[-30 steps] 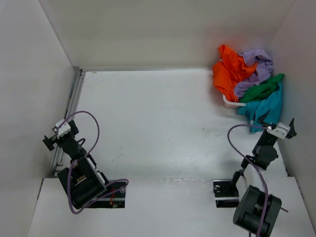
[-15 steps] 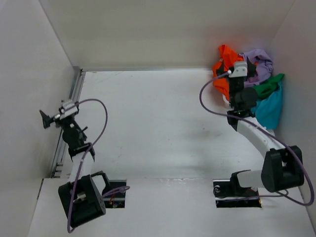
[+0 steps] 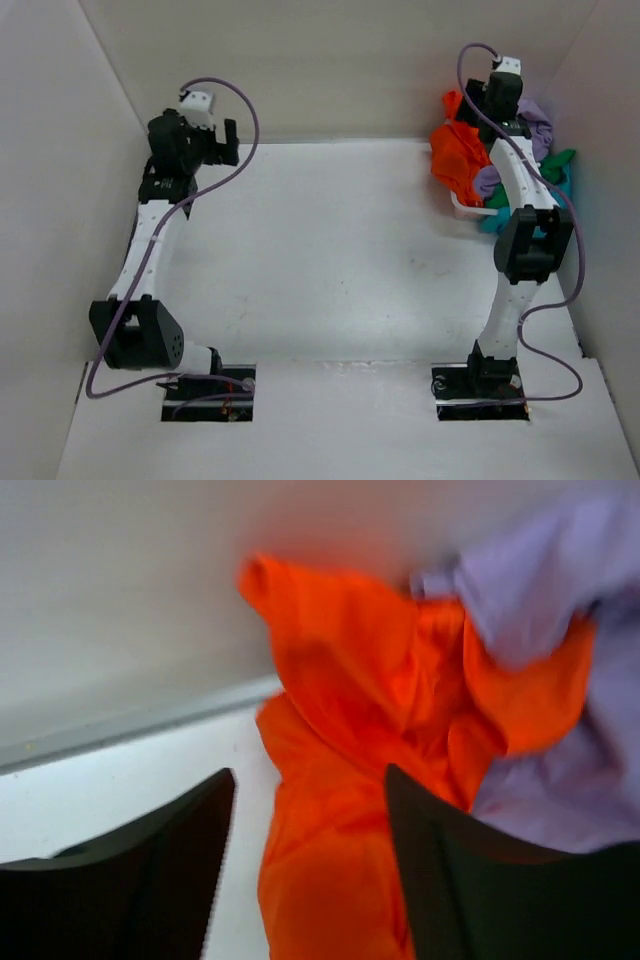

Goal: Fold and stack the t-shirts
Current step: Grab crumpled tshirt from bin with the right arm

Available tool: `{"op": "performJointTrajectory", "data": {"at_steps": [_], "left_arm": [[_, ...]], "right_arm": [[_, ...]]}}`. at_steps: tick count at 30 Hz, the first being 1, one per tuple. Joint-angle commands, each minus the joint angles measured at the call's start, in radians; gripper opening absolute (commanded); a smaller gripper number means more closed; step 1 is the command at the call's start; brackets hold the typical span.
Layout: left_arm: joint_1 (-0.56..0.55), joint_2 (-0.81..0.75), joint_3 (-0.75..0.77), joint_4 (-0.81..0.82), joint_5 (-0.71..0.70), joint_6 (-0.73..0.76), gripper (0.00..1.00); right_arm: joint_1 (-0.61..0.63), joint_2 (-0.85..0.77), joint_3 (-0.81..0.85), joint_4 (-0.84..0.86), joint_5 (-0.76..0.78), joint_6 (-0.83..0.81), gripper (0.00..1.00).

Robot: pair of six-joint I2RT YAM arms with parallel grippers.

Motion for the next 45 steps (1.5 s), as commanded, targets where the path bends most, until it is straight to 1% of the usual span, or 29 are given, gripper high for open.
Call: {"op": "performJointTrajectory", "data": {"at_steps": [1,2,4,8,16,19,20,21,23,24,25,26,27,28,32,35,36,41,45], "left_arm": [[-0.061,0.084,0.007,-0.172,0.186,-0.099,1.00],[-0.072,0.104,0.004,-0.182,0.188,-0.099,1.00],[-0.089,0.140,0.004,-0.206,0.189,-0.097,1.00],[-0.112,0.191,0.020,-0.232,0.191,-0.077,1.00],[-0.112,0.231,0.059,-0.248,0.191,-0.074,1.00],[-0.111,0.240,0.071,-0.251,0.191,-0.074,1.00],[-0.109,0.242,0.073,-0.252,0.191,-0.074,1.00],[-0.109,0.243,0.076,-0.255,0.191,-0.074,1.00],[-0.111,0.243,0.082,-0.261,0.191,-0.073,1.00],[-0.111,0.245,0.085,-0.266,0.191,-0.073,1.00],[-0.112,0.243,0.088,-0.269,0.191,-0.071,1.00],[-0.112,0.240,0.088,-0.271,0.191,-0.071,1.00],[-0.112,0.239,0.088,-0.272,0.191,-0.071,1.00],[-0.114,0.237,0.088,-0.272,0.191,-0.069,1.00],[-0.120,0.228,0.083,-0.272,0.191,-0.069,1.00],[-0.127,0.217,0.085,-0.272,0.192,-0.068,1.00],[-0.130,0.213,0.085,-0.272,0.192,-0.065,1.00],[-0.144,0.171,0.073,-0.272,0.192,-0.059,1.00],[-0.146,0.133,0.053,-0.272,0.192,-0.054,1.00]], "right_arm": [[-0.114,0.045,-0.036,-0.228,-0.134,0.362,0.60],[-0.142,0.055,-0.060,-0.228,-0.139,0.406,0.57],[-0.171,0.076,-0.091,-0.217,-0.166,0.436,0.56],[-0.169,0.128,-0.099,-0.175,-0.193,0.425,0.60],[-0.171,0.255,-0.028,-0.197,-0.137,0.505,0.61],[-0.174,0.294,0.002,-0.202,-0.111,0.516,0.59],[-0.174,0.308,0.015,-0.194,-0.113,0.516,0.55],[-0.172,0.331,0.047,-0.194,-0.122,0.516,0.41],[-0.171,0.343,0.077,-0.207,-0.121,0.516,0.24],[-0.169,0.331,0.078,-0.207,-0.105,0.517,0.14],[-0.169,0.299,0.064,-0.194,-0.055,0.511,0.06],[-0.166,0.274,0.053,-0.187,-0.015,0.500,0.03],[-0.165,0.266,0.050,-0.185,-0.001,0.496,0.02],[-0.156,0.227,0.039,-0.179,0.058,0.465,0.00],[-0.133,0.116,0.000,-0.153,0.191,0.399,0.00],[-0.108,0.018,-0.056,-0.104,0.280,0.346,0.00],[-0.091,-0.044,-0.091,-0.066,0.327,0.309,0.00],[-0.039,-0.210,-0.183,0.034,0.453,0.218,0.00],[-0.008,-0.309,-0.229,0.114,0.502,0.157,0.00]]}}
